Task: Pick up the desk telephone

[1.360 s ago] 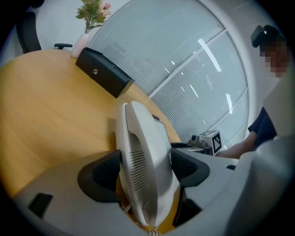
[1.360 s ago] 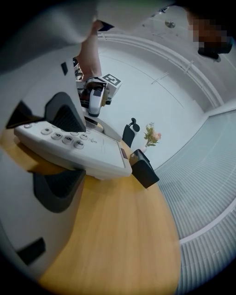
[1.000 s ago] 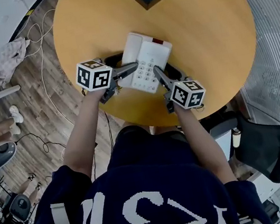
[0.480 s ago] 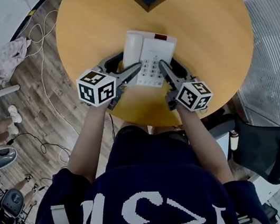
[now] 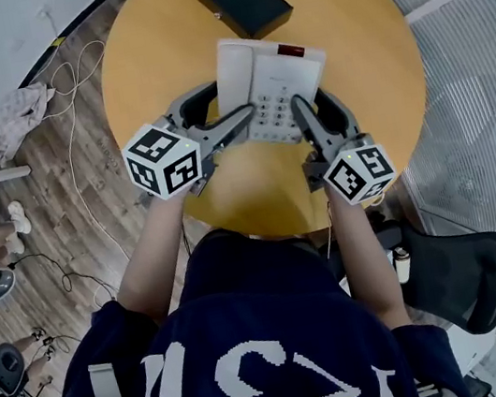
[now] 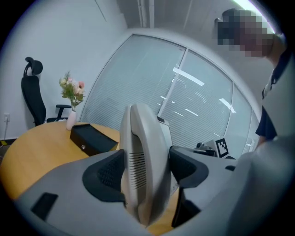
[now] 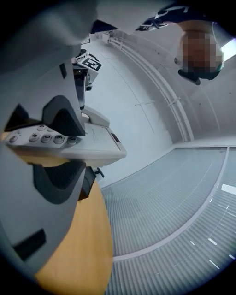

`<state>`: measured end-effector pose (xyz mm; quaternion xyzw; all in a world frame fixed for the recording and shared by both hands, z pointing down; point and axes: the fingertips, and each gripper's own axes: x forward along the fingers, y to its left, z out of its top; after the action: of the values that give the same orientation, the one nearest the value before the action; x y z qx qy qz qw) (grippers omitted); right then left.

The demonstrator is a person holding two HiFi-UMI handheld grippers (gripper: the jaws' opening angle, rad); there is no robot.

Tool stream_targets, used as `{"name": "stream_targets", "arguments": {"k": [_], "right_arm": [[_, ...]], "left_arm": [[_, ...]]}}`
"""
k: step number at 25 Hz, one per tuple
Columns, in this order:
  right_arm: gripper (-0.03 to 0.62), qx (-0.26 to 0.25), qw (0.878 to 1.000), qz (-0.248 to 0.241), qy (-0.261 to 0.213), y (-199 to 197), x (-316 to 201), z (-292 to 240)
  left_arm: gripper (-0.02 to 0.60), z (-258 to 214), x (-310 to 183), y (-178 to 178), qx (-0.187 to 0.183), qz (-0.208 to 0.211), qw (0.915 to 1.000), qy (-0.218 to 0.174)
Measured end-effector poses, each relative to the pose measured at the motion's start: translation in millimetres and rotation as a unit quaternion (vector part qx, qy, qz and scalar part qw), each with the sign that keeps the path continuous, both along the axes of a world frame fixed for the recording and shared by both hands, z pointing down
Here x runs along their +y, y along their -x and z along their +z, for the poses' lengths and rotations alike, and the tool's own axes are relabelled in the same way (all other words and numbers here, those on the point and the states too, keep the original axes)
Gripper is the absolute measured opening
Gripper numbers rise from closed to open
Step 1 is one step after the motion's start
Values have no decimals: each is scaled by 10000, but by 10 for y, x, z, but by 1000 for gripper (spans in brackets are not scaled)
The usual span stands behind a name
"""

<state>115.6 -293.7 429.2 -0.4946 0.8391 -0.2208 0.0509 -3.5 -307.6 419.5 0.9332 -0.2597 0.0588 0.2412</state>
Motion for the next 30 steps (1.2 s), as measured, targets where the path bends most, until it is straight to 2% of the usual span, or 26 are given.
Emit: {"name": "stream_targets", "arguments": {"k": [8,14,19,30], "right_arm": [[185,-332,9970,-166,-673,-108,-24,-777],[178,-352,9924,-227,-1160,-195,20,-1138],[173,-239,9896,-282,-1387,-191,68,-1345],[170,-245,9897,-280,-1379,-194,99,-1400]], "left_arm": [[313,-825,-1,-85,171,58,9963,-836],[313,-1176,58,-161,200,-18,9918,-1260],[313,-1325,114,-143,365,-79,9899,-1370],[313,-1380,136,-145,400,-101,9882,-1478]]}}
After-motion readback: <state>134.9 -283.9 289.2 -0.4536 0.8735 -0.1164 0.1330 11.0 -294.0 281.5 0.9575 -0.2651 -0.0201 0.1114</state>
